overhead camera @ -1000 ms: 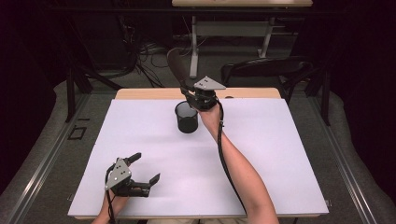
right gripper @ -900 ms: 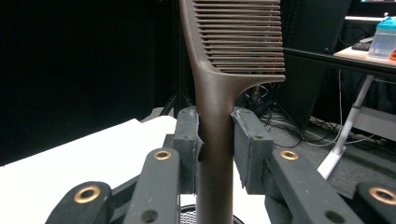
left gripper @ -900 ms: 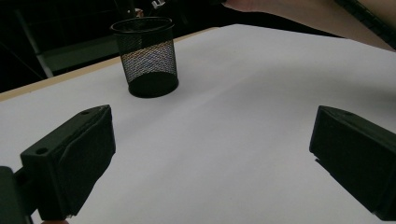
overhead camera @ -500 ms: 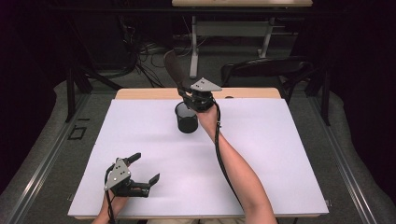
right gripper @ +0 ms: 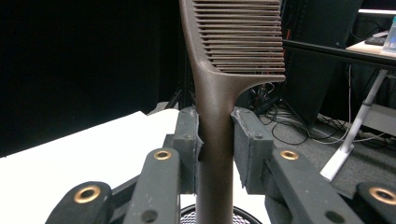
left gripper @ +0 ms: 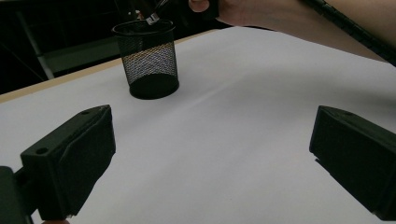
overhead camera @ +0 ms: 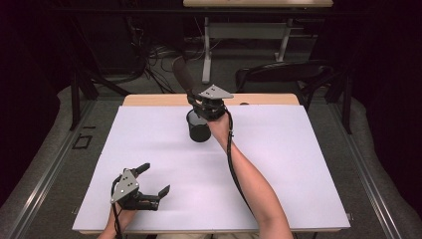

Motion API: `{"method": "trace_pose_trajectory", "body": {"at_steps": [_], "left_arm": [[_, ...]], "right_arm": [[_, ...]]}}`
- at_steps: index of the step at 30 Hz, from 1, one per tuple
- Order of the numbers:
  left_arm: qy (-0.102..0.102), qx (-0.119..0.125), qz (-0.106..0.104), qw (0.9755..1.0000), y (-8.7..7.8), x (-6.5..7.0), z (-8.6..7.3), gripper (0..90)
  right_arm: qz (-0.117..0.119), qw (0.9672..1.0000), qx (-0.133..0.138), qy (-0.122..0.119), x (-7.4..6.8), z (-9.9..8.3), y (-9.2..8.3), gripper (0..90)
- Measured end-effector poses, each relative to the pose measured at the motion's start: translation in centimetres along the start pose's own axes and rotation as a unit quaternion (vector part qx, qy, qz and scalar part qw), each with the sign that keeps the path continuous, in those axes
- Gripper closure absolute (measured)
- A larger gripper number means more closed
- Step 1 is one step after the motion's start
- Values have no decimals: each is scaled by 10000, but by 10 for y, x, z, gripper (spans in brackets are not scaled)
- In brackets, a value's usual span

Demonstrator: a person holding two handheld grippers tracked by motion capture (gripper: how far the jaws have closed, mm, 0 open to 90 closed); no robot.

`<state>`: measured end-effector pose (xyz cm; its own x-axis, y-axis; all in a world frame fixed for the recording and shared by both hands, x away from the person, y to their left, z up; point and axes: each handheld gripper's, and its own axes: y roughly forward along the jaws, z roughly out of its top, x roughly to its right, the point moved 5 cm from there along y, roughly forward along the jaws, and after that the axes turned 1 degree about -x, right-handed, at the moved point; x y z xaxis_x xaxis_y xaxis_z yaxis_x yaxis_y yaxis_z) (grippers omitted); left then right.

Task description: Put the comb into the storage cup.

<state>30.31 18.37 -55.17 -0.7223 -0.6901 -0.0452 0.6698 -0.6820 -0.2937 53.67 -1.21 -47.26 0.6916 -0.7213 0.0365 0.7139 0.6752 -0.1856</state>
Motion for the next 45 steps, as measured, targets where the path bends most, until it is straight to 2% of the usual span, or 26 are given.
{"method": "trace_pose_trajectory", "body": {"at_steps": [24, 45], "left_arm": [[-3, -2, 4, 10000, 0, 0, 0, 3], [-12, 1, -1, 10000, 0, 0, 0, 4]], "right_arm": [[44, 9999, -139, 82, 1, -14, 6, 726], [81, 9997, -226, 53, 1, -24, 8, 726]]}}
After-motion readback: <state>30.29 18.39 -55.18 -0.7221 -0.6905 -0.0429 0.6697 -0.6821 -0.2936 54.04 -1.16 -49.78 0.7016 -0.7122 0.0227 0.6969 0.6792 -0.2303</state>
